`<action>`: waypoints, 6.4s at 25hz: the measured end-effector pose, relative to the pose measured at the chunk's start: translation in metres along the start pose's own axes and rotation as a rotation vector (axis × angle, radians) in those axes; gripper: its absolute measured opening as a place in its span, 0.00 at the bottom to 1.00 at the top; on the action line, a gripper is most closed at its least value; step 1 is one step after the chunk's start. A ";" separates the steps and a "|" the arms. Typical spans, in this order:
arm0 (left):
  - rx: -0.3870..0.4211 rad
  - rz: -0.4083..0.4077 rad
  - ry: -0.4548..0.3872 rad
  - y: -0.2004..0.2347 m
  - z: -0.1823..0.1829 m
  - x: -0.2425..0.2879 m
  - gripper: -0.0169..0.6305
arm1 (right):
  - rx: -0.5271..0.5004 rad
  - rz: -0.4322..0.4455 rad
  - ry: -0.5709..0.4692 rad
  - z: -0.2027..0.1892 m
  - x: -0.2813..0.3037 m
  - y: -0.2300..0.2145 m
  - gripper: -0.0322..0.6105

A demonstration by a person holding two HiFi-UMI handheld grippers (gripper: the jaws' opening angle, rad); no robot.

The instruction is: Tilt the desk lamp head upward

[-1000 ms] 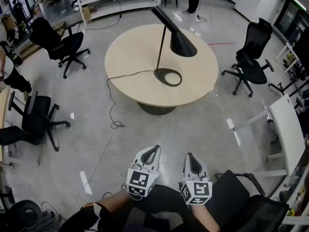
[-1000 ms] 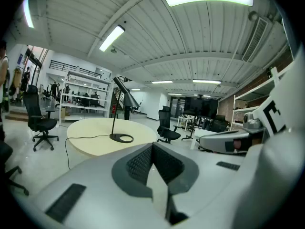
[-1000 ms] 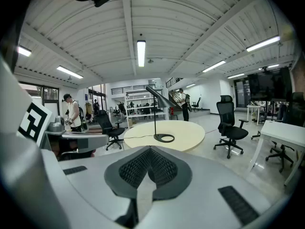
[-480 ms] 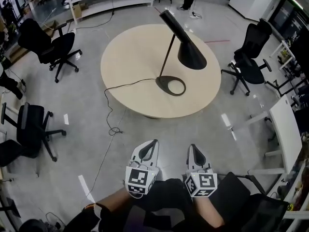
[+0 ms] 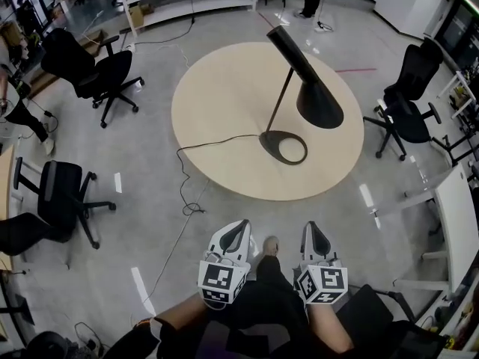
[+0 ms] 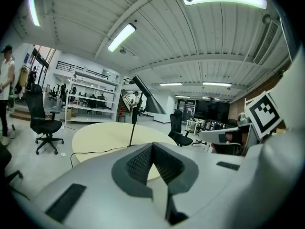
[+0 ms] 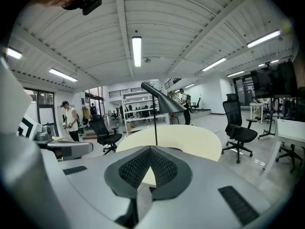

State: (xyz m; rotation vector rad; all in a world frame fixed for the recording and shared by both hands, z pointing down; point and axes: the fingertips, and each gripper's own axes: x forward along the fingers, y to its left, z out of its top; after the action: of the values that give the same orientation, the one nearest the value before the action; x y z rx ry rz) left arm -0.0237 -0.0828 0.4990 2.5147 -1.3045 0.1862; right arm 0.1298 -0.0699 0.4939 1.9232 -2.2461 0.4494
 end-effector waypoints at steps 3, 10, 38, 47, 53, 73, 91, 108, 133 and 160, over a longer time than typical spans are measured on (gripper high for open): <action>0.001 0.054 -0.013 0.018 0.013 0.026 0.10 | -0.002 0.049 -0.011 0.014 0.038 -0.010 0.07; 0.020 0.151 -0.070 0.034 0.071 0.102 0.10 | 0.015 0.139 -0.040 0.057 0.112 -0.060 0.07; 0.264 0.223 -0.293 0.064 0.331 0.265 0.11 | 0.518 0.367 -0.141 0.127 0.242 -0.187 0.20; 0.356 0.186 -0.267 0.075 0.372 0.295 0.22 | 0.875 0.502 -0.185 0.126 0.258 -0.188 0.20; 0.371 0.147 -0.230 0.075 0.383 0.321 0.22 | 0.971 0.610 -0.238 0.141 0.260 -0.182 0.20; 0.292 0.121 -0.172 0.103 0.368 0.337 0.20 | 0.859 0.583 -0.327 0.193 0.221 -0.206 0.13; 0.107 0.054 -0.103 0.144 0.316 0.342 0.10 | 0.342 0.579 -0.322 0.357 0.167 -0.154 0.12; 0.003 0.013 -0.008 0.163 0.276 0.338 0.10 | 0.041 0.622 -0.264 0.435 0.166 -0.063 0.13; 0.009 -0.017 0.007 0.168 0.258 0.334 0.10 | 0.017 0.658 -0.353 0.448 0.157 -0.047 0.13; 0.006 -0.151 0.056 0.164 0.086 0.160 0.10 | -0.081 0.109 -0.034 0.101 0.226 0.082 0.08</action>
State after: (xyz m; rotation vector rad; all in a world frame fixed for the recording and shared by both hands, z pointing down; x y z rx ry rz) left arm -0.0669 -0.3238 0.4912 2.5808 -1.0890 0.2250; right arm 0.0200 -0.3035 0.4574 1.7900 -2.3600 0.3361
